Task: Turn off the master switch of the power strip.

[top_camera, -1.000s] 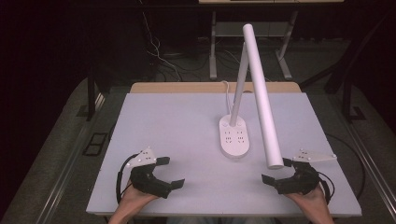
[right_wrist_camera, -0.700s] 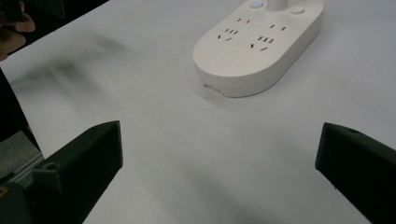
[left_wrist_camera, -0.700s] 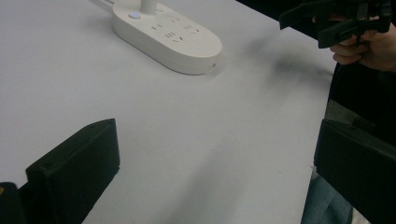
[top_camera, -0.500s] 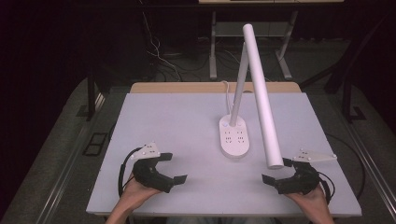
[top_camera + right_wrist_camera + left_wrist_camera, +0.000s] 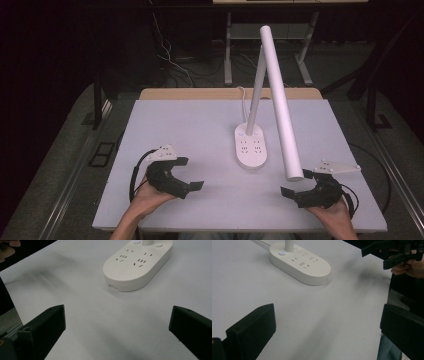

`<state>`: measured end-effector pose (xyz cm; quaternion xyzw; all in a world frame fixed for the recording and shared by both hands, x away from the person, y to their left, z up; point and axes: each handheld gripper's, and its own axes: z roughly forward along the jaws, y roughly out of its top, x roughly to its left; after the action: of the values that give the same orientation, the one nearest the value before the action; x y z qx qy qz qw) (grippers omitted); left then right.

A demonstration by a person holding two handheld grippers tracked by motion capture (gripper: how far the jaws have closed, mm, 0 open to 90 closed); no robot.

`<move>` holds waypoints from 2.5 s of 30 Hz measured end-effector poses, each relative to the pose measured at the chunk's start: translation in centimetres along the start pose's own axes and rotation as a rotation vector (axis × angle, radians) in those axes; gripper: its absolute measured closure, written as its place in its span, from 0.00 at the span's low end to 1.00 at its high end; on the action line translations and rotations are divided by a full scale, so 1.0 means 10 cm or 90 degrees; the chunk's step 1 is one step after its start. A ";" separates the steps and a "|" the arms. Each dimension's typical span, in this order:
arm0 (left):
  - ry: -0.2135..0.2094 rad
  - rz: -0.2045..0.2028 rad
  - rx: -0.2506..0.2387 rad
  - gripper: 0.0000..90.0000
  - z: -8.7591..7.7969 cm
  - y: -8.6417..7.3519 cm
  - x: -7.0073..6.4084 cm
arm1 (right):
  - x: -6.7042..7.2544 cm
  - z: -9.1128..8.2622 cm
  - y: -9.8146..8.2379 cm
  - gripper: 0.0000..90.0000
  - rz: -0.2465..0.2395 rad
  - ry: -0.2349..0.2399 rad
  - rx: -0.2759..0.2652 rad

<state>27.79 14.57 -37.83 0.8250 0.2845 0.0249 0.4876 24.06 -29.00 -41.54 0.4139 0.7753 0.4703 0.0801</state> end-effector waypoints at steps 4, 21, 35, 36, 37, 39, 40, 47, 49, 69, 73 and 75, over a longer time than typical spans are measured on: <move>-0.001 0.001 0.003 0.00 0.03 0.06 0.02 | 0.00 0.00 0.00 0.00 -0.001 0.000 0.000; 0.003 0.010 0.020 0.00 0.14 0.31 0.12 | 0.00 -0.01 0.00 0.00 0.000 -0.002 0.002; 0.008 0.018 0.043 0.00 0.22 0.45 0.23 | -0.01 -0.03 -0.01 0.00 0.002 -0.002 -0.001; 0.008 0.022 0.047 0.00 0.23 0.46 0.24 | -0.01 -0.03 -0.01 0.00 0.003 -0.002 0.000; 0.008 0.020 0.046 0.00 0.24 0.46 0.25 | -0.01 -0.03 -0.01 0.00 0.003 -0.002 0.000; 0.009 0.022 0.049 0.00 0.25 0.49 0.26 | -0.01 -0.03 -0.01 0.00 0.003 -0.002 0.000; 0.009 0.023 0.049 0.00 0.25 0.50 0.27 | -0.01 -0.03 -0.01 0.00 0.002 -0.002 0.000; 0.013 0.033 0.051 0.00 0.28 0.61 0.30 | -0.01 -0.02 -0.01 0.00 0.002 -0.002 0.001; 0.013 0.037 0.052 0.00 0.29 0.64 0.31 | -0.01 -0.02 -0.01 0.00 0.004 -0.001 0.002; 0.020 0.054 0.084 0.01 0.47 0.89 0.44 | -0.02 -0.03 -0.01 0.00 0.003 -0.002 0.003; 0.020 0.062 0.089 0.01 0.50 0.94 0.48 | -0.02 -0.03 -0.01 0.00 0.003 -0.002 0.003; 0.019 0.066 0.094 0.01 0.52 0.96 0.50 | -0.02 -0.02 -0.01 0.00 0.003 -0.002 0.002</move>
<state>37.92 9.40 -33.86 0.8719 0.2495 0.0415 0.4192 23.99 -29.34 -41.58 0.4167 0.7747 0.4688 0.0800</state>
